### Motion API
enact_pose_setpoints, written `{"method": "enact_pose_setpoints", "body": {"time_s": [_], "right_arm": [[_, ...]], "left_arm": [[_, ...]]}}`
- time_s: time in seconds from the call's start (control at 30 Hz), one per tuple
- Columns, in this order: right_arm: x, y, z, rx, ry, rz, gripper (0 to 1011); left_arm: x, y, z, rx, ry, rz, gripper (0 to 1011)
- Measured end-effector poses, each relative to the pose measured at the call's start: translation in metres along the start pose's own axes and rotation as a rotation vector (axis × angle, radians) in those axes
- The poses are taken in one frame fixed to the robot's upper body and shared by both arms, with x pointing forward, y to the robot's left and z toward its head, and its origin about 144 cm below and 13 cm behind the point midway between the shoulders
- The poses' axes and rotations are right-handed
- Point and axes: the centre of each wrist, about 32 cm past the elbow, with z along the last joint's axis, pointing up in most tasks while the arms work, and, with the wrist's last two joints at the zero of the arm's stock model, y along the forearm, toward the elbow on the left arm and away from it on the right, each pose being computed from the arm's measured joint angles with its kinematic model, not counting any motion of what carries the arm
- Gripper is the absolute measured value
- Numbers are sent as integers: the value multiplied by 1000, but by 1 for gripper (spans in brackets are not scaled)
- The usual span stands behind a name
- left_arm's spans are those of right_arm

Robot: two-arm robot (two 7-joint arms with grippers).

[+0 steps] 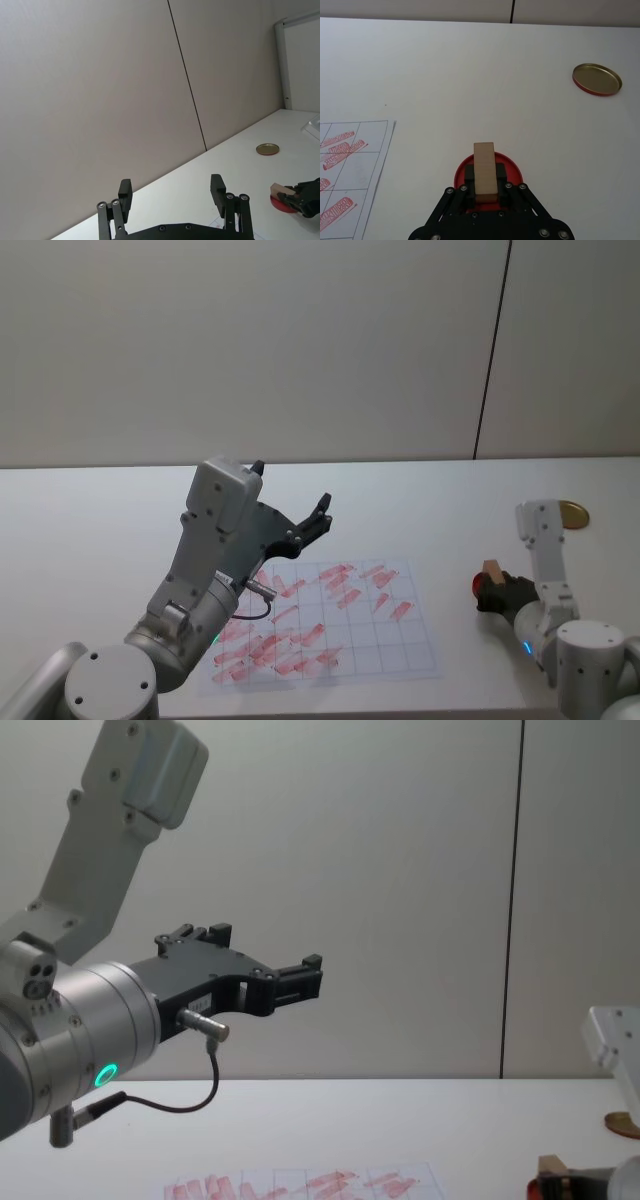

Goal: Use the one hand to pick up the stamp and affix it onto the A4 paper.

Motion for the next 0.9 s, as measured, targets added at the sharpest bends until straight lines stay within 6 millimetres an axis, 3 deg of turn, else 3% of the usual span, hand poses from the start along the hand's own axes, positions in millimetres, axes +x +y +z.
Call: {"method": "enact_pose_setpoints", "body": {"time_s": [0.9], "right_arm": [[2,-3,-1,-7,25,5,220]], "left_arm": [[0,0,0,0,0,0,993]]}}
